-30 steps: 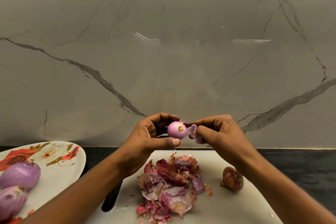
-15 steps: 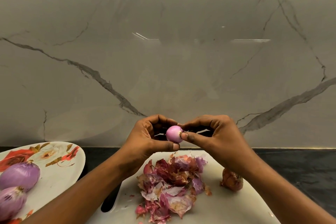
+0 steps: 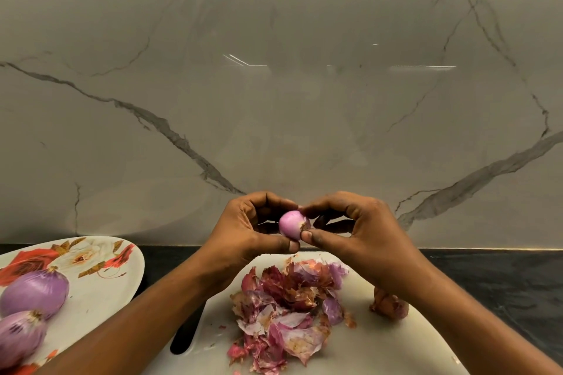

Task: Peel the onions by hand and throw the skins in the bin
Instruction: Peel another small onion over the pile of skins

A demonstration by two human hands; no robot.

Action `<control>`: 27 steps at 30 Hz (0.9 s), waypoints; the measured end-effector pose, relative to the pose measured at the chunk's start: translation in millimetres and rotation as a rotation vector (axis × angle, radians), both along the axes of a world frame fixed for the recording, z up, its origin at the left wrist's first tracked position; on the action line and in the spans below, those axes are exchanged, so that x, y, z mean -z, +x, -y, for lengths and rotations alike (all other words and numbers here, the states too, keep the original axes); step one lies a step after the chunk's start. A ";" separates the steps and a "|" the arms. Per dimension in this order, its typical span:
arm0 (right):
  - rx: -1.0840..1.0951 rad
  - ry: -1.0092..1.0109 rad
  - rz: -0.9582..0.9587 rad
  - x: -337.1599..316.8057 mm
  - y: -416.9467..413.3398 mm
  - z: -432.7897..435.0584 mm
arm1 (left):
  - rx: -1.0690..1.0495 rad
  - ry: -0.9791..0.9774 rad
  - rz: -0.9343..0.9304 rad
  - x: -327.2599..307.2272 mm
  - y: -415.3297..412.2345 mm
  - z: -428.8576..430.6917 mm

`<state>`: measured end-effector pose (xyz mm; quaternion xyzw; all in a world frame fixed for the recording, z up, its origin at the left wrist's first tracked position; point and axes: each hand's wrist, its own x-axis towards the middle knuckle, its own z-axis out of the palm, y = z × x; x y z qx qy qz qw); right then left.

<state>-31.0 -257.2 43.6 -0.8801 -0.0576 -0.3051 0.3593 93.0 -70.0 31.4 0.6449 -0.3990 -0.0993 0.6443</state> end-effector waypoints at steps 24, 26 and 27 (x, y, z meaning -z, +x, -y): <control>-0.024 -0.127 0.103 2.9 -5.2 0.0 | -0.015 -0.068 -0.081 -6.4 -0.9 -2.5; -0.015 -0.161 0.092 2.3 -7.1 -1.3 | -0.021 -0.058 -0.075 -10.0 -4.3 -3.8; -0.003 -0.187 0.088 2.6 -7.8 -1.5 | -0.031 -0.060 -0.077 -13.0 -6.3 -4.7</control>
